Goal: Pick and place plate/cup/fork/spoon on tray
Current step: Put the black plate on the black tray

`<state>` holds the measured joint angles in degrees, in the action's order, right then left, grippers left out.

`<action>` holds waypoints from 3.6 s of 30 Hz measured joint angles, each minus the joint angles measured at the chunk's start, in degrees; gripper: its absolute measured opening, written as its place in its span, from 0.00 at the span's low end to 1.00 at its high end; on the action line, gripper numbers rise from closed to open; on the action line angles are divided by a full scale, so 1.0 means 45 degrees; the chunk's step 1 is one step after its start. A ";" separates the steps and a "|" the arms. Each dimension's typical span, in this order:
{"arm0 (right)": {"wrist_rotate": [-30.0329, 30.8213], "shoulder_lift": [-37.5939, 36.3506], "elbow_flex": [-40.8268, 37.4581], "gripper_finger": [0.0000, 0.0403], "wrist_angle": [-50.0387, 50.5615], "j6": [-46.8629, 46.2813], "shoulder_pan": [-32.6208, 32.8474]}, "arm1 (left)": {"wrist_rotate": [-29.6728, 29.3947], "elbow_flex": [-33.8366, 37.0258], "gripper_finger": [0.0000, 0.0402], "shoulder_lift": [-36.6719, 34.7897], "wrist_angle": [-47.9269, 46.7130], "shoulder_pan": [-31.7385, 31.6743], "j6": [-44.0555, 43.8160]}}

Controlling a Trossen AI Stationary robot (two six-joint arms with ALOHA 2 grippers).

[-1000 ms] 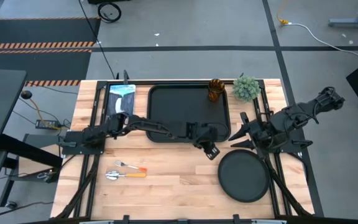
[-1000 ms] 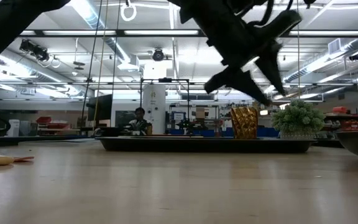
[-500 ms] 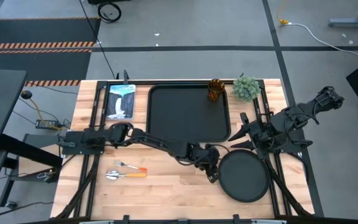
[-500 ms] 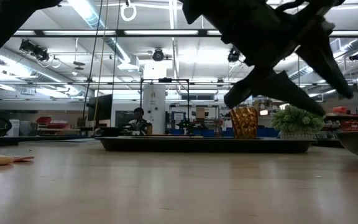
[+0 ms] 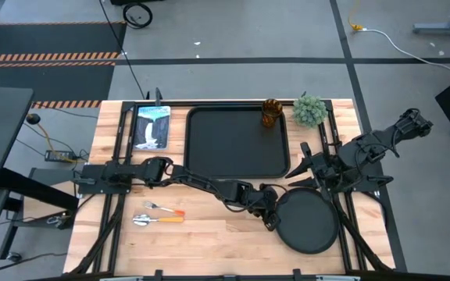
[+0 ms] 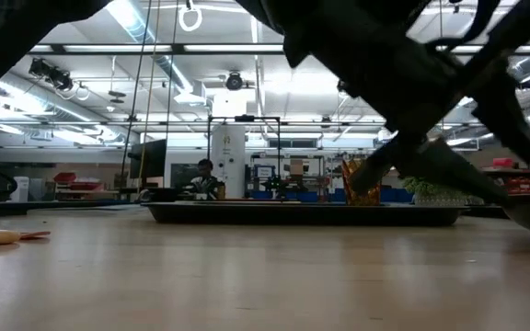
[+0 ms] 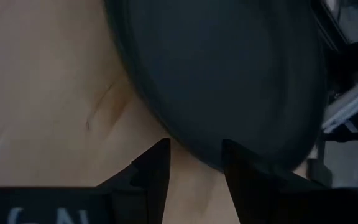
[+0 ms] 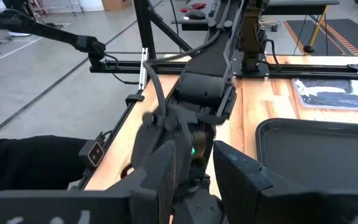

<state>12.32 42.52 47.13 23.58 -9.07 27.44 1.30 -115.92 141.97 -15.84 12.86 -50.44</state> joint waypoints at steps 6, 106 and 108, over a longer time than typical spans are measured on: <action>-0.0002 0.0163 0.0000 0.29 -0.0075 0.0006 0.0000 | 0.0000 0.0019 0.38 0.0147 -0.0027 -0.0034 -0.0053; 0.0241 0.0230 0.0000 0.29 -0.0189 -0.0086 0.0656 | -0.0146 0.0019 0.00 -0.1514 -0.3530 -0.1893 0.4687; 0.0241 0.0230 0.0000 0.29 -0.0186 -0.0085 0.0652 | -0.0150 0.0019 0.00 -0.1700 -0.3710 -0.1998 0.4761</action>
<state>13.41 43.55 47.13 22.74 -9.46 30.38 0.63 -115.83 134.32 -32.53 3.87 -29.01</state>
